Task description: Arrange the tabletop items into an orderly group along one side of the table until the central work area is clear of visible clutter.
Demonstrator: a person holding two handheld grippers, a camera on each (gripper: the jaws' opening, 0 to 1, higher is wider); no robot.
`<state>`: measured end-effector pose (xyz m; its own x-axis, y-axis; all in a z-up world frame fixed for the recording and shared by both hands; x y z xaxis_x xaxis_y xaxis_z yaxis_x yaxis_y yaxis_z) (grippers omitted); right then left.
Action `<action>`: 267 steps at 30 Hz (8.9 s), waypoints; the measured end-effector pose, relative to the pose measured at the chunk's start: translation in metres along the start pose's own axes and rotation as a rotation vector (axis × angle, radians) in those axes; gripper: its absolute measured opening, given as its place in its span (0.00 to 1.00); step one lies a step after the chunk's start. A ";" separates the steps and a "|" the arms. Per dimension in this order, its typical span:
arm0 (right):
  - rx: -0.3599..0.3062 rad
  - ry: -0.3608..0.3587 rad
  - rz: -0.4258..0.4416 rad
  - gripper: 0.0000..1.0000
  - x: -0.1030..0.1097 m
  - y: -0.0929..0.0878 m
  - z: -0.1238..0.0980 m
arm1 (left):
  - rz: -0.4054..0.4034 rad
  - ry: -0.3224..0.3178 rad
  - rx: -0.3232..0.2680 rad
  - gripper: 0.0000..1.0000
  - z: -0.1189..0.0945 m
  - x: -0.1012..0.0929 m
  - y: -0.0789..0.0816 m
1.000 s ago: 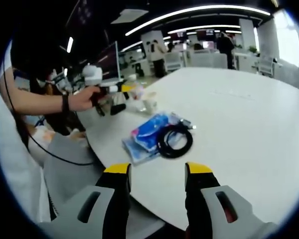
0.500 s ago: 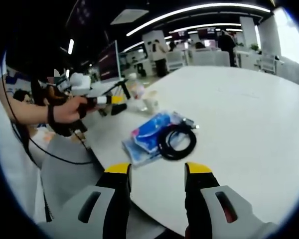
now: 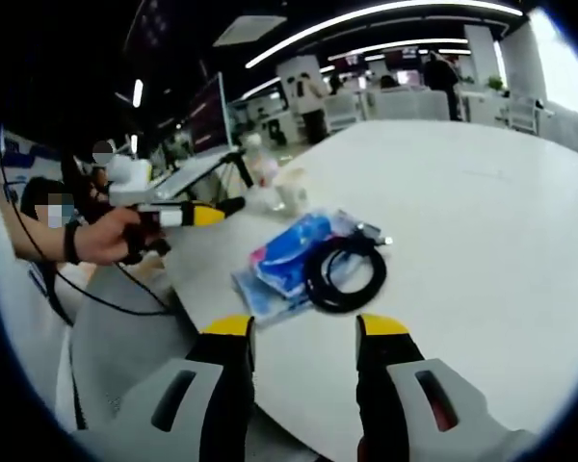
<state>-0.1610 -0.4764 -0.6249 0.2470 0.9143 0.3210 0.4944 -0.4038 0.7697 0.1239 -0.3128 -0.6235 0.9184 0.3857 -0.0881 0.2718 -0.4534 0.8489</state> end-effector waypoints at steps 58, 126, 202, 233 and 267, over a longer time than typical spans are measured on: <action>0.098 0.028 0.082 0.36 -0.016 0.018 0.117 | 0.055 -0.070 0.018 0.45 -0.030 -0.015 -0.009; 0.160 0.000 0.027 0.02 -0.012 0.015 0.131 | 0.078 -0.090 0.019 0.44 -0.032 -0.020 -0.003; 0.069 -0.184 0.065 0.01 -0.079 0.029 0.067 | 0.096 -0.107 0.014 0.45 -0.022 -0.021 0.008; 0.143 -0.167 0.060 0.03 -0.073 0.009 0.091 | 0.077 -0.085 0.012 0.44 -0.029 -0.015 0.004; 0.170 -0.173 0.065 0.15 -0.073 -0.001 0.085 | 0.042 -0.103 0.036 0.44 -0.025 -0.026 -0.005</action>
<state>-0.1087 -0.5458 -0.6962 0.4146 0.8731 0.2567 0.6022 -0.4747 0.6419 0.0919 -0.3000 -0.6122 0.9533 0.2824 -0.1076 0.2413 -0.4969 0.8336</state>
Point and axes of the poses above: the point that each gripper's makers call its tool centre point, and the gripper's own axes: z roughly forward along the fingers, x roughly to its left, y roughly out of its top, the point moved 9 cm from there along -z, roughly backward along the fingers, and after that the axes turned 2 degrees about z, right-handed, at the moved point
